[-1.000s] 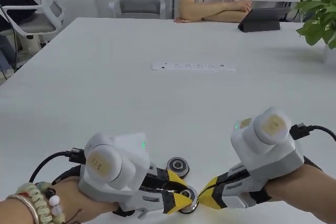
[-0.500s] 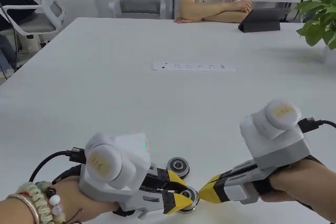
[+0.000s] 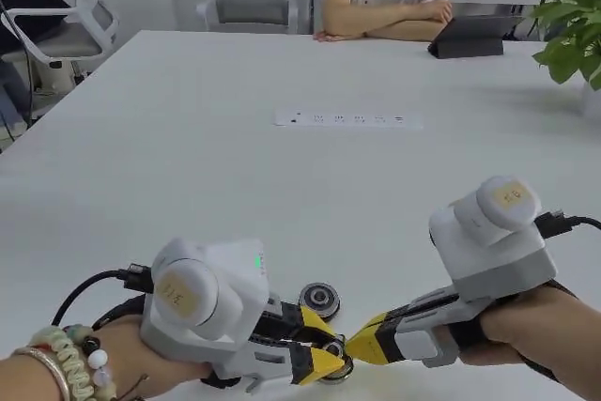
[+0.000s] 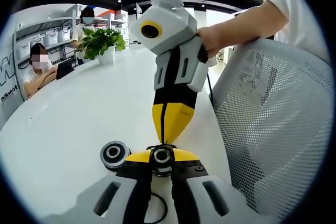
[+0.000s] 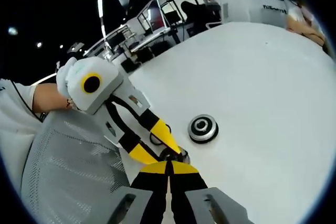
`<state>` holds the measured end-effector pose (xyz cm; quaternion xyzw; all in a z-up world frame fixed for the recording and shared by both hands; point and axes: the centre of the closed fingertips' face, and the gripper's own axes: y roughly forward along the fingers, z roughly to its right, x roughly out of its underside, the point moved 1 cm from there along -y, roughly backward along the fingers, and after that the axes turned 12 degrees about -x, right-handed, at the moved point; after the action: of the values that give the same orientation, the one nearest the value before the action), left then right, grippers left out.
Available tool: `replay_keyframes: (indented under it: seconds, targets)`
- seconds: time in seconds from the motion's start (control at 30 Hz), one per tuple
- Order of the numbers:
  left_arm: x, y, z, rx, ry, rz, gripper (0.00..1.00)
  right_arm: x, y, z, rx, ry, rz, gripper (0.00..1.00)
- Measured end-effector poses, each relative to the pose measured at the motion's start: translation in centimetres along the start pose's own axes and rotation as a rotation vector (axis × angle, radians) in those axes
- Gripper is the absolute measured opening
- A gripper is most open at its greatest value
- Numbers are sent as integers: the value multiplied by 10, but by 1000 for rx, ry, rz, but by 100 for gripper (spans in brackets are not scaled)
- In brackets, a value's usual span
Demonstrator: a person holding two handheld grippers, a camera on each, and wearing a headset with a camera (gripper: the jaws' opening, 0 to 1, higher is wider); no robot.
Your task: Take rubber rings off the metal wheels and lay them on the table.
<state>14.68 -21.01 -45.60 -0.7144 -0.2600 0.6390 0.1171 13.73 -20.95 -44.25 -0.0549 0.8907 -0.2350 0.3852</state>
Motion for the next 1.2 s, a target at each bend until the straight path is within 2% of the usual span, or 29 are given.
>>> replay_keyframes:
  seconds: [0.03, 0.07, 0.1, 0.2, 0.3, 0.4, 0.47, 0.5, 0.57, 0.73, 0.77, 0.83, 1.0, 1.13, 1.17, 1.2]
  targets:
    - [0, 0, 0, 0, -1, 0, 8, 0, -1, 4, 36, -10, -15, 0]
    - [0, 0, 0, -1, -3, 1, 8, 1, 0, 7, 63, -85, -56, 0]
    - [0, 0, 0, -1, -3, 1, 8, 3, 2, 3, 57, -53, -50, 0]
    - [0, 0, 0, -4, -10, 0, 8, 4, -1, 8, 66, -40, -46, 0]
    - [0, 0, 1, -21, -14, 11, 8, 10, -5, 17, 106, -25, -63, 0]
    - [-2, 0, 0, -19, -10, -11, 8, 13, -6, 21, 119, 3, -66, 0]
    - [-1, 0, 0, -7, 29, -44, 8, 11, -6, 20, 116, 15, -54, 0]
    - [0, -2, -1, 2, 83, -60, 8, 10, -6, 20, 118, 13, -46, 0]
    - [0, -8, -4, 2, 127, -79, 10, 7, -7, 20, 121, 17, -36, 0]
    - [-11, -30, -15, 11, 32, -63, 21, 6, -7, 17, 112, -1, -39, 0]
    - [-12, -33, -17, 10, 34, -63, 23, 6, -7, 16, 111, -3, -39, 0]
    - [-16, -40, -24, -15, 56, -53, 27, 5, -7, 15, 107, -8, -39, 0]
    - [-18, -59, -38, -63, 50, -44, 32, 4, -5, 10, 95, -29, -43, 0]
    - [-17, -76, -50, -124, 1, -19, 34, 2, -4, 8, 80, -36, -38, 0]
    - [-15, -86, -54, -150, -20, -13, 34, 2, -4, 7, 75, -34, -36, 0]
    - [-14, -91, -56, -161, -26, -11, 35, -7, -3, 0, 42, -35, 11, 0]
